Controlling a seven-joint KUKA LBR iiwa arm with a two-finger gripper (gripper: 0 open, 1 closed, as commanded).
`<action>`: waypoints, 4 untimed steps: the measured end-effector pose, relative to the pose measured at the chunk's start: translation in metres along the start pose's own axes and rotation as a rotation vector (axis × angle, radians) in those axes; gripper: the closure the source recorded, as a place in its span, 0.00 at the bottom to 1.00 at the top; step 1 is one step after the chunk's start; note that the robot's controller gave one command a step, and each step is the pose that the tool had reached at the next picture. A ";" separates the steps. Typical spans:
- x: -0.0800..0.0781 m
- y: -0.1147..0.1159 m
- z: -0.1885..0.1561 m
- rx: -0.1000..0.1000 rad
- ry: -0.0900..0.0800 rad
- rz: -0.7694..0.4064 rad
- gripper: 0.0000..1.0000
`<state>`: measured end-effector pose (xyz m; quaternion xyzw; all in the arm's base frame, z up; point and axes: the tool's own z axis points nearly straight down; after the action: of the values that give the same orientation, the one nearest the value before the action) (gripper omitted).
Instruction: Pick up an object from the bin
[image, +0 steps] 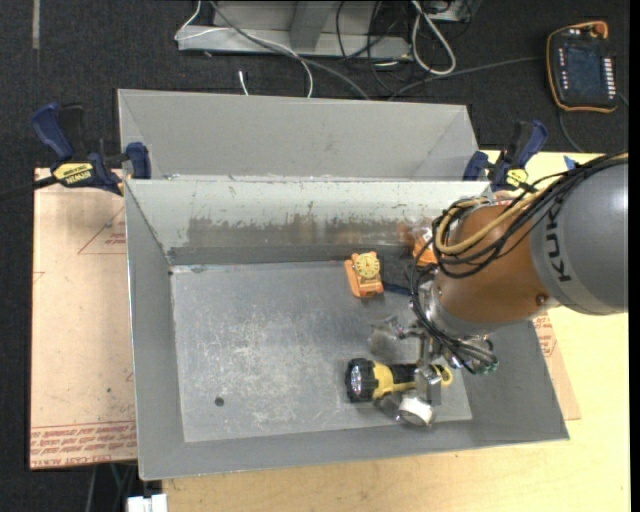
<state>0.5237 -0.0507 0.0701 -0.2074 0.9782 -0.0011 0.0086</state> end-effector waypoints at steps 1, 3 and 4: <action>-0.004 0.005 0.000 0.003 -0.010 0.021 1.00; -0.004 0.007 -0.008 0.001 -0.009 0.020 1.00; -0.002 0.008 -0.032 -0.005 -0.001 0.021 1.00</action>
Offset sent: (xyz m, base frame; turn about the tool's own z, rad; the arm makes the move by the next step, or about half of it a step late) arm 0.0000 0.0000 0.0000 0.0000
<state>0.5220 -0.0421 0.1021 -0.1969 0.9804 0.0014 0.0085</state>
